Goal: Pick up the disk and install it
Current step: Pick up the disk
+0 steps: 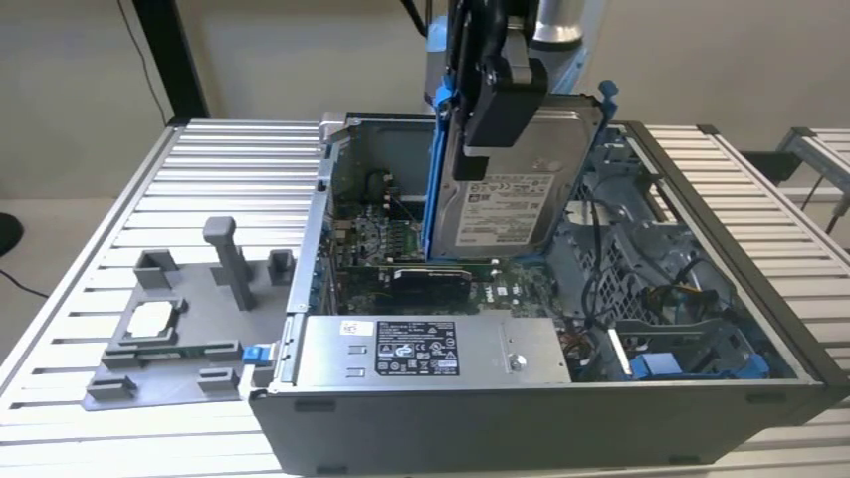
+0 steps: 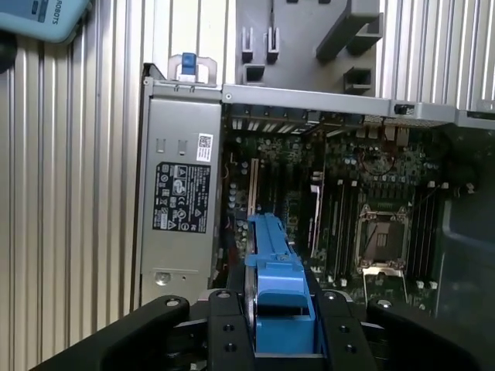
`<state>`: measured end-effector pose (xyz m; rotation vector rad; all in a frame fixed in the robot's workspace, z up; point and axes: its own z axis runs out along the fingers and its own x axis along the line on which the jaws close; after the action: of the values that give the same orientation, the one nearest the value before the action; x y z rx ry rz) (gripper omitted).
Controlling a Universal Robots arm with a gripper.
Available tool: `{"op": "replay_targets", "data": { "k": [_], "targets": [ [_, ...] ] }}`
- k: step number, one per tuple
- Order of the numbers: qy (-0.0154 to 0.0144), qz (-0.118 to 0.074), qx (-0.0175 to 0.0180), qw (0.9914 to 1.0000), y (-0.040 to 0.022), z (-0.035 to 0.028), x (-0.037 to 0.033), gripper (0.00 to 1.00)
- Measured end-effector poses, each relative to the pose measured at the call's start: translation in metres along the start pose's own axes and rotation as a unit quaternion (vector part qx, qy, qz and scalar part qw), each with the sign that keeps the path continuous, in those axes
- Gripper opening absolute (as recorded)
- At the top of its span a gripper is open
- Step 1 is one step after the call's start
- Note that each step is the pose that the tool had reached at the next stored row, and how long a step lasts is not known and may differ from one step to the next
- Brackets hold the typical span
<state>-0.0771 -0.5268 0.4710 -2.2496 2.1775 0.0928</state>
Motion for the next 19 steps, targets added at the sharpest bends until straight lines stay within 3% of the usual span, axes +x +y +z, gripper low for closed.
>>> {"op": "replay_targets", "data": {
  "k": [8, 12, 16, 19],
  "targets": [
    [0.0, 0.0, 0.0, 1.0, -0.0221, -0.001, 0.0065, 0.0],
    [0.0, 0.0, 0.0002, 1.0, -0.0274, -0.0009, 0.0108, 0.0],
    [0.0002, 0.0, 0.0104, 0.99995, -0.0277, 0.0009, 0.0151, 0.0],
    [0.0004, 0.001, 0.0146, 0.99989, -0.0279, 0.0025, 0.0186, 0.0]
  ]
}}
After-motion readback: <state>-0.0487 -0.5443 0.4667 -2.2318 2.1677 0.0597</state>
